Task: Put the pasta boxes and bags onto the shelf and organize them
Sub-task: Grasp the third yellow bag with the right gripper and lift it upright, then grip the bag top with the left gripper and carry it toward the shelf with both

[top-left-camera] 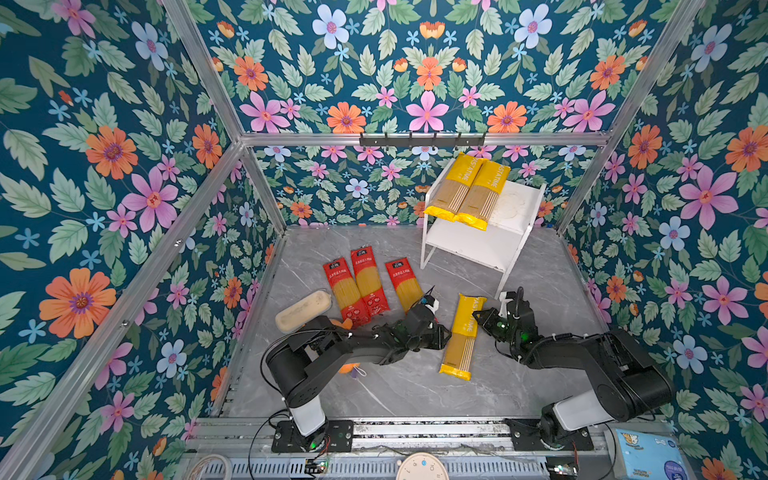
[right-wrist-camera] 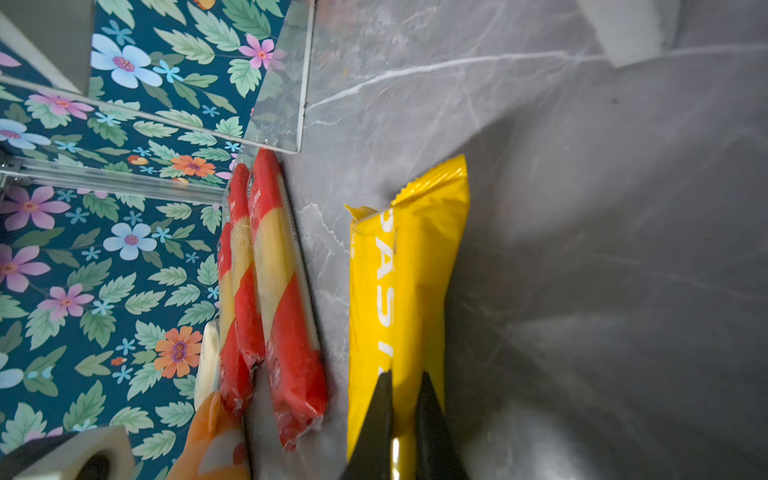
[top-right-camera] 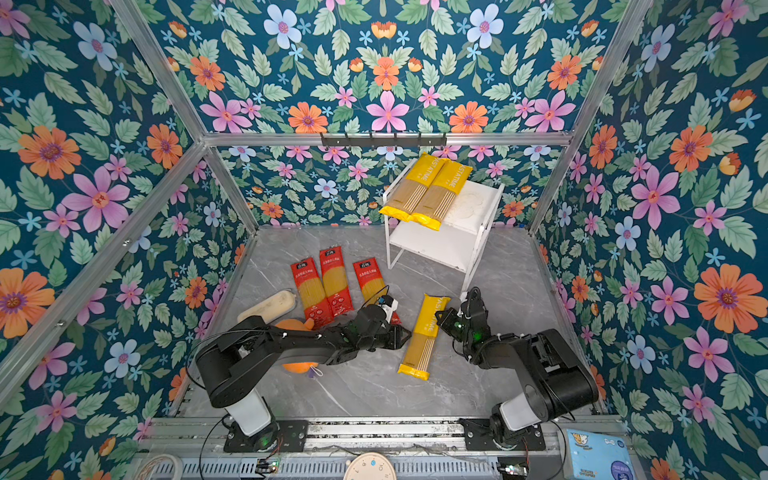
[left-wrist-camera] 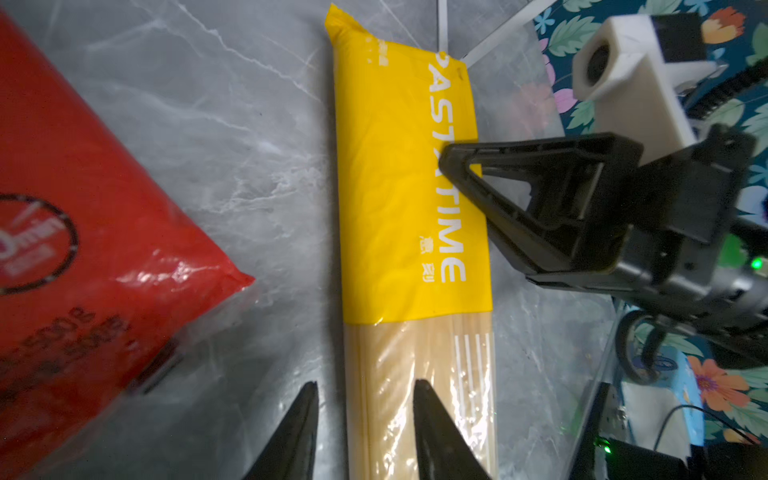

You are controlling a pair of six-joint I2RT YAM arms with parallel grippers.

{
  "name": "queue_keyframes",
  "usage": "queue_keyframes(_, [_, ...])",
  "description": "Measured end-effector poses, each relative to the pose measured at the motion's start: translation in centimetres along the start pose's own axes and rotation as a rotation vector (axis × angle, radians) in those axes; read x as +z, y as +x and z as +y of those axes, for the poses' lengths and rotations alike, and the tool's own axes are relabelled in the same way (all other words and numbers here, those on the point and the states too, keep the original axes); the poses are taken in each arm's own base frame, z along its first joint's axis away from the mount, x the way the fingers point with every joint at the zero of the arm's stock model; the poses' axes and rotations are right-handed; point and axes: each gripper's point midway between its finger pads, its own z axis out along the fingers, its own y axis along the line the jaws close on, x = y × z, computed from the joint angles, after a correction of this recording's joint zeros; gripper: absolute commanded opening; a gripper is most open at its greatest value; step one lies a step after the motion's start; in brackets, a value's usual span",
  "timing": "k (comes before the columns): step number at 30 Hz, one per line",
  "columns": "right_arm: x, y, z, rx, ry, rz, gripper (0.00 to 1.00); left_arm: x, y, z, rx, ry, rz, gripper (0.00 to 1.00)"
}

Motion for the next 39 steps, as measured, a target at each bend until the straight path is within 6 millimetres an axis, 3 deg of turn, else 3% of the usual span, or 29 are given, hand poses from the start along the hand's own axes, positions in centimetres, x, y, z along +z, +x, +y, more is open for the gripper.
queue_keyframes(4, [-1.0,-0.4,2.4,-0.077,-0.069,-0.023,0.00,-2.0,-1.1,-0.1,-0.009,0.054,-0.047,0.47])
queue_keyframes(9, [-2.7,-1.0,6.8,-0.217,-0.186,-0.067,0.00,-4.7,-2.6,0.0,-0.006,0.131,-0.136,0.63])
queue_keyframes(16, [-6.5,-2.0,14.0,-0.419,-0.390,-0.147,0.00,-8.1,-5.3,-3.4,0.128,0.287,-0.250,0.77])
queue_keyframes(23, [-10.3,-2.1,20.3,-0.543,-0.610,-0.155,0.00,-9.8,-6.9,-6.7,0.238,0.408,-0.276,0.79])
queue_keyframes(27, [-12.3,-1.6,23.4,-0.613,-0.738,-0.133,0.00,-10.4,-7.2,-8.5,0.281,0.479,-0.262,0.73])
queue_keyframes(30, [-13.2,-1.5,24.9,-0.643,-0.799,-0.120,0.00,-10.8,-7.2,-9.5,0.302,0.521,-0.255,0.61])
queue_keyframes(35, [-13.4,-1.1,25.7,-0.653,-0.846,-0.090,0.00,-11.5,-7.3,-10.7,0.329,0.575,-0.254,0.39])
queue_keyframes(39, [-13.2,-1.1,25.8,-0.628,-0.860,-0.071,0.24,-11.8,-7.5,-11.2,0.335,0.592,-0.255,0.23])
